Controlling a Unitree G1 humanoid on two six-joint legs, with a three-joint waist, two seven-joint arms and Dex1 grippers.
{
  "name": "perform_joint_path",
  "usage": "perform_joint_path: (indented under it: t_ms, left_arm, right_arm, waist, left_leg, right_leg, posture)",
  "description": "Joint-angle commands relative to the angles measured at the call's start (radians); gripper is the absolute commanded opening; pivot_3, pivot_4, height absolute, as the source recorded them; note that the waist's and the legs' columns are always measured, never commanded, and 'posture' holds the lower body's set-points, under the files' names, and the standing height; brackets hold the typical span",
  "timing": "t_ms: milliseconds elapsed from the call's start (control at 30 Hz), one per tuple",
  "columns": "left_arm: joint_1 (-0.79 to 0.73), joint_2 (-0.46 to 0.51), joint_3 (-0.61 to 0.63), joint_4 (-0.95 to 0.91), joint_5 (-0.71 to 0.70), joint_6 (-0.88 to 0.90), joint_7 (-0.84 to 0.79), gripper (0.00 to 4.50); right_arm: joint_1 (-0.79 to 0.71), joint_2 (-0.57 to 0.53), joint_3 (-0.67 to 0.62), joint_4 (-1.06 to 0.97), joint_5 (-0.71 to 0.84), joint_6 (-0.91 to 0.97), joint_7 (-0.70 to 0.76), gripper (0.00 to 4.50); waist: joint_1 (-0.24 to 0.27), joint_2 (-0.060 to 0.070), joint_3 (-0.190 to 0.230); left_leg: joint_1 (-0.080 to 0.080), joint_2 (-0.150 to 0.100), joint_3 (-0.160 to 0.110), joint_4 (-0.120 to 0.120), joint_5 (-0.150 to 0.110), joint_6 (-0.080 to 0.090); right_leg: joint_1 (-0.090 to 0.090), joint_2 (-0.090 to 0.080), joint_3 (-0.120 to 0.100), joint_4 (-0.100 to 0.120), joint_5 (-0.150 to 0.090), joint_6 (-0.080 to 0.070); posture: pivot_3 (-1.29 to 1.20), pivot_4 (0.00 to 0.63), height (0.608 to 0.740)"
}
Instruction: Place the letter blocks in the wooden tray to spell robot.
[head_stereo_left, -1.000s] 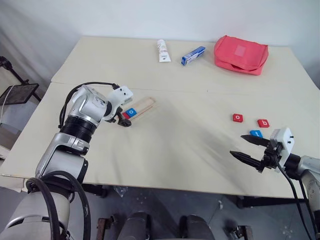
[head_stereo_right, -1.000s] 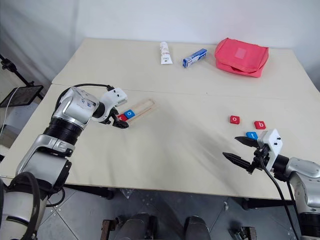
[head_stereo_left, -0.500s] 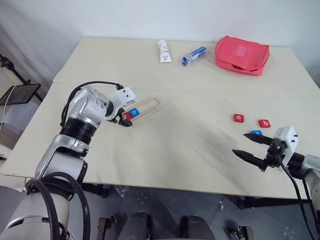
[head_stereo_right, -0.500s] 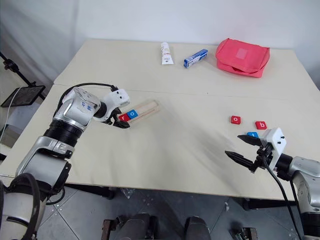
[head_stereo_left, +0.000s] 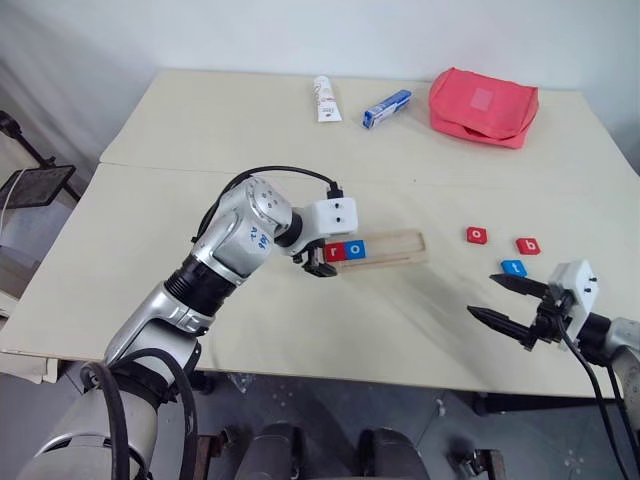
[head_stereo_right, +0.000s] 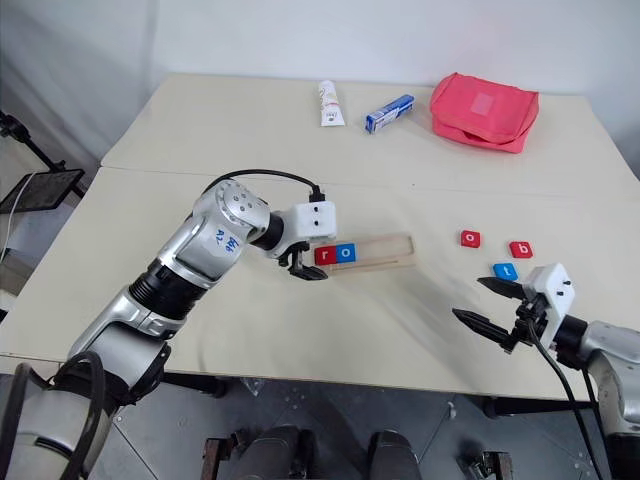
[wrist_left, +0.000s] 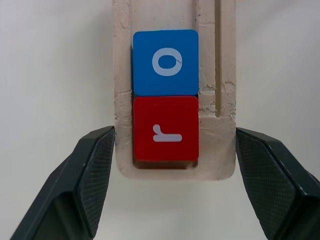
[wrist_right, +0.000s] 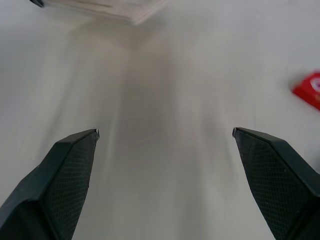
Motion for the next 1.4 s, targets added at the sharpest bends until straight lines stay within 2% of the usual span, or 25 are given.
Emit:
perform_joint_path:
  t_ms: [33,167,367,833,867,900,1033,1200,1400]
  left_arm:
    - [-0.003,-0.022,-0.045,-0.063,-0.013,0.018,-0.030,3.39]
    - [0.004,-0.052,-0.108,-0.105,-0.009,0.055,-0.045,3.39]
    - [-0.015,-0.113,-0.137,-0.086,0.000,0.100,-0.006,3.39]
    - [-0.018,-0.137,-0.174,-0.075,0.004,0.106,0.026,3.39]
    - [-0.017,-0.139,-0.176,-0.076,0.003,0.109,0.027,4.11]
    - [-0.015,-0.140,-0.177,-0.078,0.004,0.110,0.029,4.41]
    - [-0.008,-0.143,-0.173,-0.088,0.001,0.112,0.039,4.46]
    - [0.012,-0.129,-0.075,-0.135,-0.045,0.069,0.071,4.46]
    - [0.081,-0.036,0.091,-0.131,-0.136,-0.065,0.088,4.46]
  right_arm:
    - [0.039,-0.035,-0.062,-0.045,0.022,-0.028,0.037,4.50]
    - [0.086,-0.063,-0.101,-0.027,0.006,-0.054,0.058,4.50]
    - [0.132,-0.040,-0.128,-0.076,0.020,-0.042,0.026,4.50]
    - [0.168,-0.031,-0.128,-0.117,0.036,-0.032,-0.018,4.50]
    - [0.166,-0.032,-0.128,-0.115,0.036,-0.032,-0.018,4.50]
    - [0.165,-0.032,-0.127,-0.113,0.036,-0.033,-0.019,4.50]
    - [0.158,-0.035,-0.125,-0.110,0.036,-0.031,-0.020,4.50]
    - [0.149,-0.039,-0.123,-0.112,0.037,-0.024,-0.019,4.50]
    - [0.151,-0.041,-0.134,-0.123,0.045,-0.006,-0.030,4.50]
  waist:
    - [0.002,0.000,0.000]
    - [0.005,0.000,0.000]
    - [0.005,0.000,0.000]
    - [0.006,0.000,0.000]
    - [0.007,0.000,0.000]
    - [0.007,0.000,0.000]
    - [0.006,0.000,0.000]
    - [0.005,0.000,0.000]
    - [0.001,0.000,0.000]
  left_leg:
    - [0.000,0.000,0.000,0.000,0.000,0.000]
    - [0.000,0.000,0.000,0.001,0.000,0.000]
    - [0.000,0.000,-0.001,0.001,0.000,0.001]
    - [0.000,0.000,-0.001,0.001,0.000,0.001]
    - [0.000,0.000,-0.001,0.001,0.000,0.001]
    - [0.000,-0.001,-0.001,0.001,0.000,0.001]
    - [0.000,-0.001,-0.001,0.001,0.000,0.001]
    - [0.000,-0.001,-0.001,0.001,0.000,0.001]
    - [0.001,0.000,0.000,0.001,0.000,0.001]
  right_leg:
    - [0.000,0.000,0.000,0.000,0.000,0.000]
    - [0.001,0.000,0.002,0.000,0.000,0.000]
    - [0.001,0.000,0.002,-0.001,0.000,0.000]
    - [0.001,0.000,0.002,-0.002,0.000,0.000]
    - [0.001,0.000,0.002,-0.002,0.000,0.000]
    - [0.001,0.000,0.002,-0.002,0.000,0.000]
    - [0.001,0.000,0.002,-0.002,0.000,0.000]
    - [0.001,0.000,0.003,-0.002,0.000,0.000]
    - [0.001,0.000,0.002,-0.002,0.000,0.000]
  posture:
    - [0.00,0.150,0.740]
    - [0.00,0.150,0.740]
    - [0.00,0.150,0.740]
    - [0.00,0.150,0.740]
    - [0.00,0.150,0.740]
    - [0.00,0.150,0.740]
    - [0.00,0.150,0.740]
    - [0.00,0.150,0.740]
    - [0.00,0.150,0.740]
